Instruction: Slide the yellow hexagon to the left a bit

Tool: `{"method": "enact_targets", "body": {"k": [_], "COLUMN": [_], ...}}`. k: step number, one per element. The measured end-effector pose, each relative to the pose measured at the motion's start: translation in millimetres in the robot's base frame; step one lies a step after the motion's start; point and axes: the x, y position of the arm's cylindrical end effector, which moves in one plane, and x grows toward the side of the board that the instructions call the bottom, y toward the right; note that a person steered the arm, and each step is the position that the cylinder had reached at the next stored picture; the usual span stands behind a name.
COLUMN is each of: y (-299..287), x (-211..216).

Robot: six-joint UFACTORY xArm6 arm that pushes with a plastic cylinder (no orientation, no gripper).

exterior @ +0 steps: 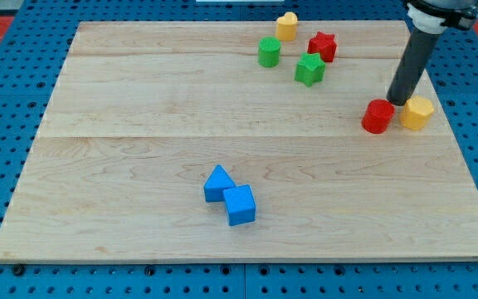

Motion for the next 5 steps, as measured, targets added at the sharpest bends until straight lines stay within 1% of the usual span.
{"method": "enact_targets", "body": {"k": [1, 2, 3, 4, 5], "y": [3.0, 42.8, 101.6, 63.6, 13.7], "x": [0.3, -23.6, -2.2, 41.1, 49.2]}}
